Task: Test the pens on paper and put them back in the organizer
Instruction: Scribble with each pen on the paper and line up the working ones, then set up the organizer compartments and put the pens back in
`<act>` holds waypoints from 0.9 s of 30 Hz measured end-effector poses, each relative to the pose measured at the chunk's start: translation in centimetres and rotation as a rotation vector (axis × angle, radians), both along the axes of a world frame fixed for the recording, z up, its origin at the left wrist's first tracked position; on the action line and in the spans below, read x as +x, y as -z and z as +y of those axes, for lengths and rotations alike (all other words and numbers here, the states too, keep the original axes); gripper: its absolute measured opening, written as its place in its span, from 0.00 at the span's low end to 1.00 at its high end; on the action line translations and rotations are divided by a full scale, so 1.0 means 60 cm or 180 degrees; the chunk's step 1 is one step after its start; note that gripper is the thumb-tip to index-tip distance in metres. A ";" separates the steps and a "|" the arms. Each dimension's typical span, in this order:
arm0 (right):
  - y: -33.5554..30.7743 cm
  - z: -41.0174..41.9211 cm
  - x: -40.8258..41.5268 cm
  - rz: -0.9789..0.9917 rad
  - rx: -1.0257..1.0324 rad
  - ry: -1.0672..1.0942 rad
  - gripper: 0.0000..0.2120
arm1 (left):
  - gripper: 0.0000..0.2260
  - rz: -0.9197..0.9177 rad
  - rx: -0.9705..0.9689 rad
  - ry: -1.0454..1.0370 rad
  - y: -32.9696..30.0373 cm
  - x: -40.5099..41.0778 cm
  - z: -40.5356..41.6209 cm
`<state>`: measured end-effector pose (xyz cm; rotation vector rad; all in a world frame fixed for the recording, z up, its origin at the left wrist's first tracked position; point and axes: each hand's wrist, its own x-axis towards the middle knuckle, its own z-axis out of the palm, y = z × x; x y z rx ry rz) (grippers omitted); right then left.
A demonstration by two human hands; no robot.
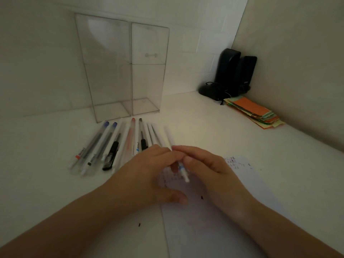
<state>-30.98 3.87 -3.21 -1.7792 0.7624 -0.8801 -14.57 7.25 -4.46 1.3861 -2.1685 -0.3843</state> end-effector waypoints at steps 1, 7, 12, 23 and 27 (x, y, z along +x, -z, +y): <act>0.000 0.000 0.001 0.0038 0.0044 0.0005 0.13 | 0.24 -0.0107 -0.0046 0.0005 0.001 -0.001 0.000; 0.015 -0.027 -0.008 0.1264 -0.0567 0.0586 0.21 | 0.24 -0.0400 -0.0210 -0.0023 0.001 0.001 0.008; 0.042 -0.030 0.003 0.1801 -0.1779 0.0540 0.31 | 0.19 -0.0516 -0.0702 0.0026 0.011 0.000 0.006; -0.002 -0.038 -0.052 0.1482 -0.1612 -0.0015 0.27 | 0.24 -0.1176 -0.0775 0.0241 0.039 -0.031 0.016; -0.045 -0.052 -0.059 0.2102 -0.1305 -0.0385 0.18 | 0.25 -0.1211 -0.0656 0.0057 0.022 -0.031 0.021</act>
